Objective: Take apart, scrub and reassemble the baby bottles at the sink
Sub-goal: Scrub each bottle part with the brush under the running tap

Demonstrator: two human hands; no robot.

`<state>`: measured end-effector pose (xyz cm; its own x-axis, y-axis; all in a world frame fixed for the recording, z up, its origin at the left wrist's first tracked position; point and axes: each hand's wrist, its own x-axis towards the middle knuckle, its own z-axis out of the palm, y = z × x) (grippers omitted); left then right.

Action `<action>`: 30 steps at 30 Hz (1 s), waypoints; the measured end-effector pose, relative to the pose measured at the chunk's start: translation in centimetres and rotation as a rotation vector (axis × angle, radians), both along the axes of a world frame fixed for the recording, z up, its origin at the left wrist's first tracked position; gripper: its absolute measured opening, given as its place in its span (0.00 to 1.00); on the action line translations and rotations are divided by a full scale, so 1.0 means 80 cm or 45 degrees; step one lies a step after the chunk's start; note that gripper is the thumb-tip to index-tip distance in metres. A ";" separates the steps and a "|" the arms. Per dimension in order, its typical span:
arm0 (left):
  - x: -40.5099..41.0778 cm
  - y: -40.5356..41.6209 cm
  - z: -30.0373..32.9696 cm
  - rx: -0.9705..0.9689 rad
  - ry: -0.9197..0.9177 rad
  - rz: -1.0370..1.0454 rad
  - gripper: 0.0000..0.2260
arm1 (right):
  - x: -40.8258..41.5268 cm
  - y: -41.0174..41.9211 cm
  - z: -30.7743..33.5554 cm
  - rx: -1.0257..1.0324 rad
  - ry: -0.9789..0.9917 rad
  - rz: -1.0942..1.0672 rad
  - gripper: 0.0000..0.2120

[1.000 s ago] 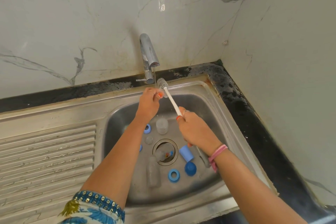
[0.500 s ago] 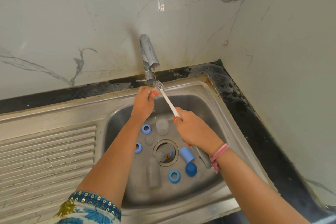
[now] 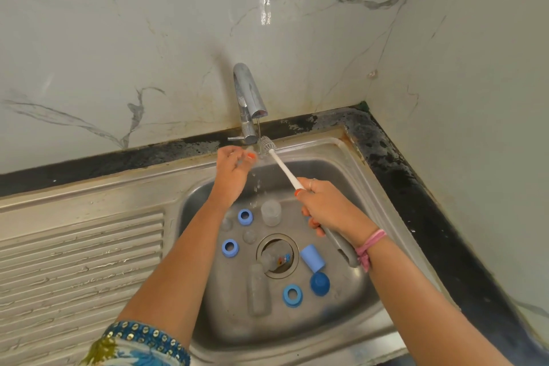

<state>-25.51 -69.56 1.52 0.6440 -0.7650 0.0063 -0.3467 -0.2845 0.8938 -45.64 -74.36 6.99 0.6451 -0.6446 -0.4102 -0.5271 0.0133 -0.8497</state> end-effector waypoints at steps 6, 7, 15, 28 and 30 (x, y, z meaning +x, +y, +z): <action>0.017 -0.026 -0.003 0.089 0.499 0.139 0.09 | -0.006 0.001 -0.008 0.119 -0.104 -0.158 0.10; 0.017 -0.032 -0.002 0.079 0.514 0.137 0.07 | -0.006 0.003 -0.009 0.135 -0.113 -0.159 0.10; 0.000 -0.046 -0.001 -0.136 0.364 0.092 0.06 | -0.011 0.011 -0.016 0.218 -0.166 -0.181 0.15; 0.004 -0.016 0.025 0.027 -0.288 -0.106 0.10 | -0.024 0.007 -0.014 0.028 -0.101 -0.164 0.10; -0.007 -0.001 0.024 -0.010 -0.216 -0.059 0.07 | -0.035 0.007 -0.013 -0.082 -0.051 -0.147 0.09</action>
<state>-26.11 -69.67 3.43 0.5970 -0.7935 0.1184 -0.5055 -0.2574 0.8235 -48.42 -73.81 5.94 0.5802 -0.7396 -0.3411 -0.4910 0.0165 -0.8710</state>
